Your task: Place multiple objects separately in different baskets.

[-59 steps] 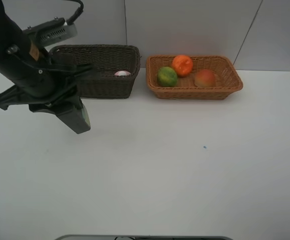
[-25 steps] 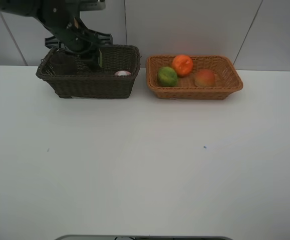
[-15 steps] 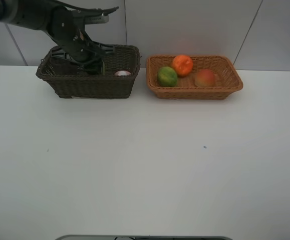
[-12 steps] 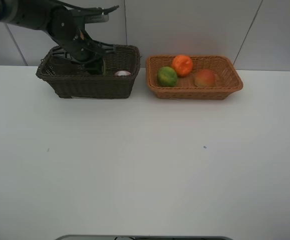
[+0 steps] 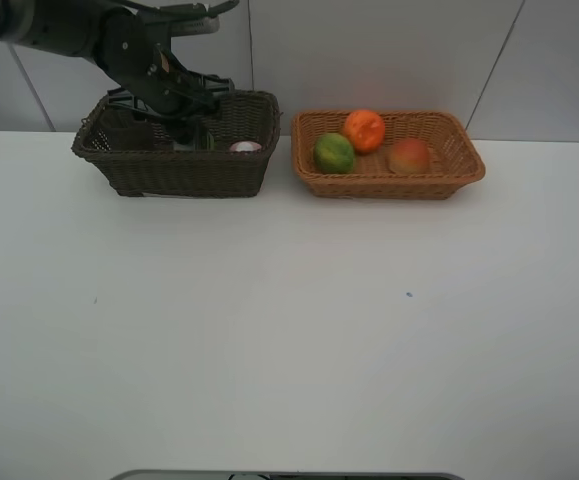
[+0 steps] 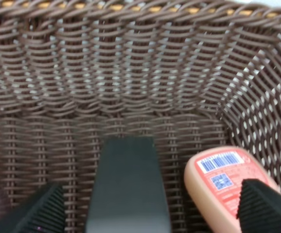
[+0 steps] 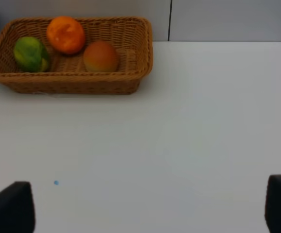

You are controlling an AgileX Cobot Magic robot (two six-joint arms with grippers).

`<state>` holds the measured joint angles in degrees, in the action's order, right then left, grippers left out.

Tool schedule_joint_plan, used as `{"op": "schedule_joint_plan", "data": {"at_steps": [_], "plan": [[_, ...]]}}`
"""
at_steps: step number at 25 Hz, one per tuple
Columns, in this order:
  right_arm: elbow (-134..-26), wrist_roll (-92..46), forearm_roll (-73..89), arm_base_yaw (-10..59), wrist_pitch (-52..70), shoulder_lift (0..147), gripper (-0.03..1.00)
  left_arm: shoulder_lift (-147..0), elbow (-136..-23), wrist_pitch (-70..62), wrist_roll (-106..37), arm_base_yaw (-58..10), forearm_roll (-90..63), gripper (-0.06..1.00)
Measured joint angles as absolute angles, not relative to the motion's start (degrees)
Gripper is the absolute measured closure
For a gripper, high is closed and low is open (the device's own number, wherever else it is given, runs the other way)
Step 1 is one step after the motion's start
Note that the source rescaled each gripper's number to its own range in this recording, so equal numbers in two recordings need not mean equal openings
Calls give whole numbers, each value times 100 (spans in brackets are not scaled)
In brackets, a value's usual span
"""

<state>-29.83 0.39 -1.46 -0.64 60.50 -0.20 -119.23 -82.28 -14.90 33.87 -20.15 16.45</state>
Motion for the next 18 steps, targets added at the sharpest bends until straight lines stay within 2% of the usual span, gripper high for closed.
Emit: {"op": "schedule_joint_plan", "data": {"at_steps": [10,18], "plan": [[-2983,39,-146,-64,6050,-20,-3,-11514,-8228,-1559,3380,-2015,1645,1],[-2983,39,-146,-64,6050,-20,-3,-10119,-7921,-2007,3258,-2015,1970,0]]}}
